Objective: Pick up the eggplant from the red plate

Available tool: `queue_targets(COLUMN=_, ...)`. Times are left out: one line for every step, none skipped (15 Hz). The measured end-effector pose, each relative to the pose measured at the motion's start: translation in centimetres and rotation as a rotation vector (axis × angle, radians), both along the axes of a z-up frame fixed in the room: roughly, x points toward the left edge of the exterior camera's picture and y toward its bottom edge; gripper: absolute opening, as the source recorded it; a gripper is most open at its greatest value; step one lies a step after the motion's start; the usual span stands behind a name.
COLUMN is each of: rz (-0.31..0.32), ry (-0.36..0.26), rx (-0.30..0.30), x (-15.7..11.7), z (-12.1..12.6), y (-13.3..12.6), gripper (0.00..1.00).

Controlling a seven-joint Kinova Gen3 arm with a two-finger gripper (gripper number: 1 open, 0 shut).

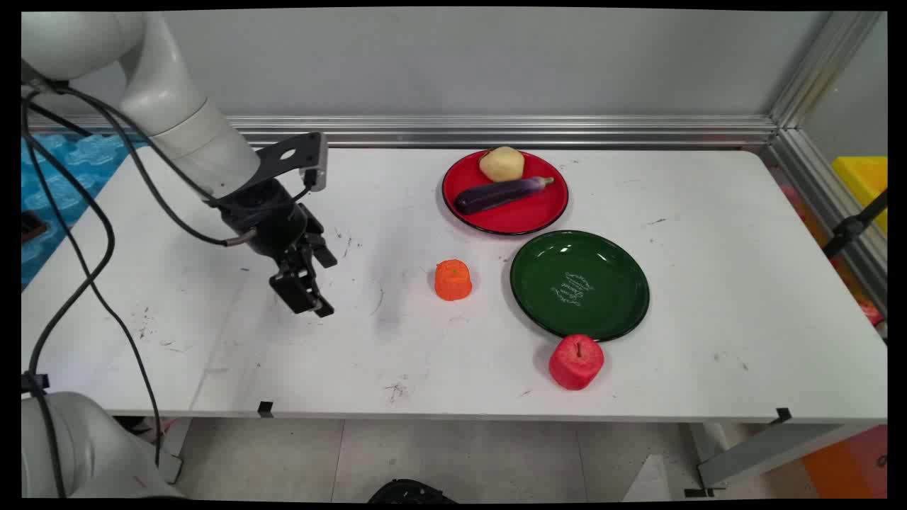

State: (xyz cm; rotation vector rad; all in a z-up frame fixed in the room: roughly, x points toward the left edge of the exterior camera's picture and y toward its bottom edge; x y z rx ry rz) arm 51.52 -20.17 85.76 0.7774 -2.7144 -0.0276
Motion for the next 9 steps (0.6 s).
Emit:
queue_targets(rz=0.002, ry=0.004, rx=-0.011, x=-0.2, z=0.0, y=-0.5, gripper=1.0)
queue_targets(rz=0.003, ry=0.009, rx=-0.025, x=-0.5, z=0.0, y=-1.2, gripper=1.0)
queue_targets(rz=0.004, ry=0.014, rx=-0.041, x=-0.8, z=0.0, y=-2.1, gripper=1.0)
queue_targets(rz=0.005, ry=0.02, rx=-0.057, x=-1.1, z=0.1, y=-3.0, gripper=1.0)
queue_targets(rz=0.007, ry=0.028, rx=-0.078, x=-1.6, z=0.1, y=-4.1, gripper=1.0)
queue_targets(rz=0.01, ry=0.036, rx=-0.095, x=-2.0, z=0.2, y=-5.0, gripper=1.0)
queue_targets(rz=0.012, ry=0.041, rx=-0.108, x=-2.3, z=0.2, y=-5.7, gripper=1.0)
queue_targets(rz=0.015, ry=0.05, rx=-0.127, x=-2.8, z=0.2, y=-6.7, gripper=1.0)
queue_targets(rz=0.018, ry=0.06, rx=-0.148, x=-3.3, z=0.2, y=-7.9, gripper=1.0)
